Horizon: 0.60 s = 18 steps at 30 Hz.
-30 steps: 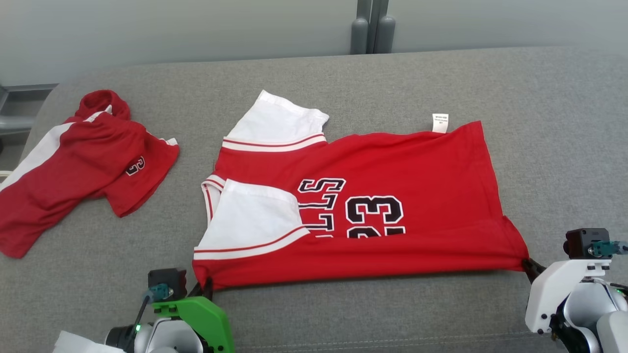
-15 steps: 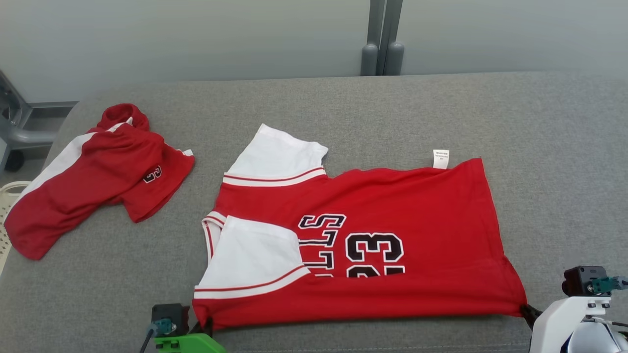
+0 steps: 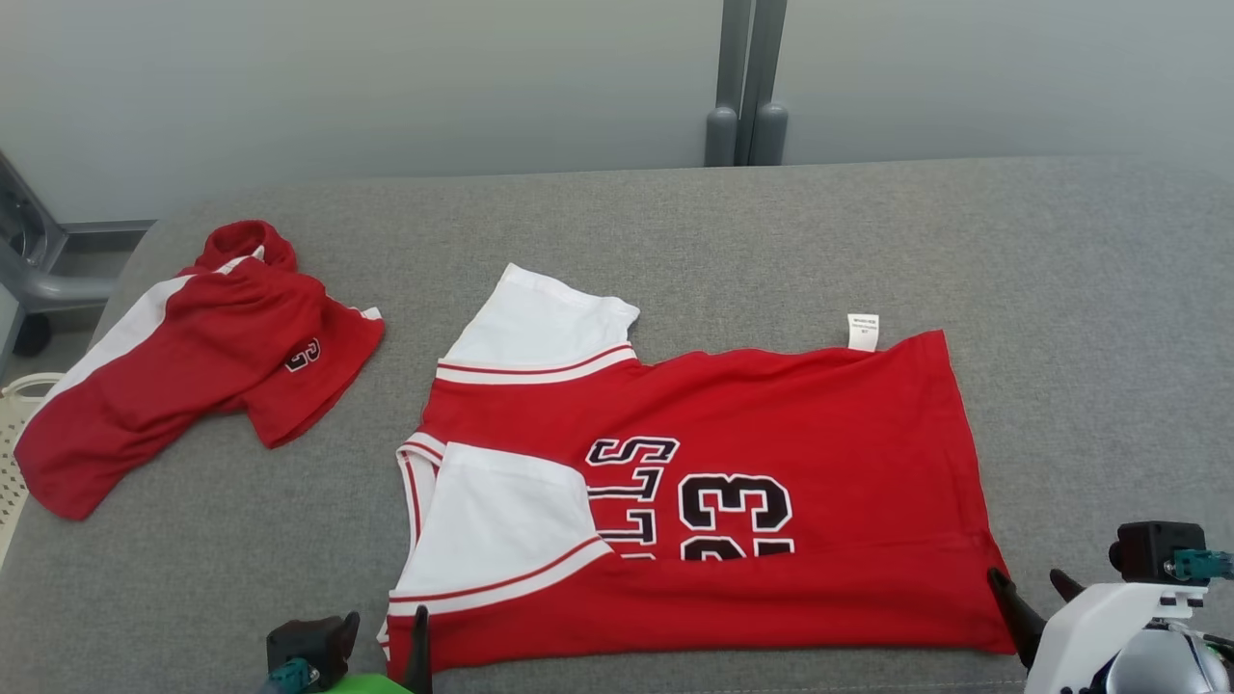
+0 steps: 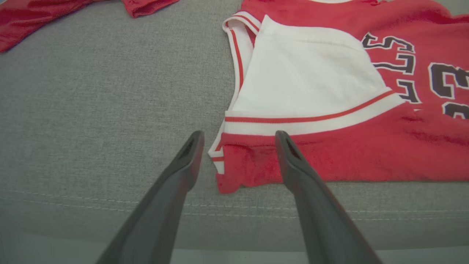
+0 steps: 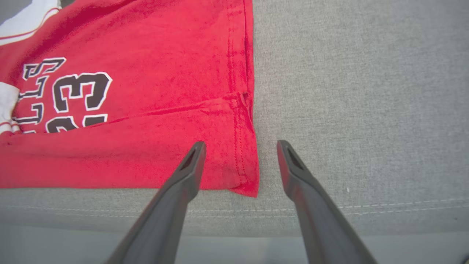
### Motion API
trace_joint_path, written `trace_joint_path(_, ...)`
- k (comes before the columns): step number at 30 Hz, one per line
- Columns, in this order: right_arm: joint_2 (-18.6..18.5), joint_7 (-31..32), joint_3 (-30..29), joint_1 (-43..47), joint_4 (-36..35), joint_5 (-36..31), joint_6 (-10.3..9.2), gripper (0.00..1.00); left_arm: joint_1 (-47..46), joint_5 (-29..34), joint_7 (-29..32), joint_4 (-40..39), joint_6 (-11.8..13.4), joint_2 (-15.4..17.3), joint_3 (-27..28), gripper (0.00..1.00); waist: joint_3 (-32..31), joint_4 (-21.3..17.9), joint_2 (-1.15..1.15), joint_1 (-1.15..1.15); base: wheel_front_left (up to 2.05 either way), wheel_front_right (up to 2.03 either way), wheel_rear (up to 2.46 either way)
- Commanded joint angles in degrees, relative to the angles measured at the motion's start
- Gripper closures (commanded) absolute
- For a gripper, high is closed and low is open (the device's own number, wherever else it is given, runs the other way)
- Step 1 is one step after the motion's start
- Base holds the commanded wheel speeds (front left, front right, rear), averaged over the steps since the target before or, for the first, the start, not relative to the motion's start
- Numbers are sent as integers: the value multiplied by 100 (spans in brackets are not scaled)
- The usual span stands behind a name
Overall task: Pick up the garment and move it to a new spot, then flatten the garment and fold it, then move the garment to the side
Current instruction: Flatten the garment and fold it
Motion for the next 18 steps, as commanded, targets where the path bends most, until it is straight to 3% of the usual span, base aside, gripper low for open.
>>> trace_joint_path(1,45,-137,-7,-64,-57,11,-6,0,-57,-21,-193,0,-63,-36,64,0,-20,30,0,0,0,0,0)
trace_joint_path(7,339,-1122,-29,-264,-155,205,-6,0,-283,154,-1204,-92,-657,-9,125,0,-132,131,0,0,0,0,0)
trace_joint_path(12,562,-1711,-122,-399,-40,110,-4,0,-359,22,-1411,-399,-659,-277,817,0,-281,255,0,0,0,0,0)
trace_joint_path(18,698,-2246,-153,-583,194,59,-3,0,-166,406,-1406,-1023,-817,-713,1782,0,-443,356,0,0,0,0,0)
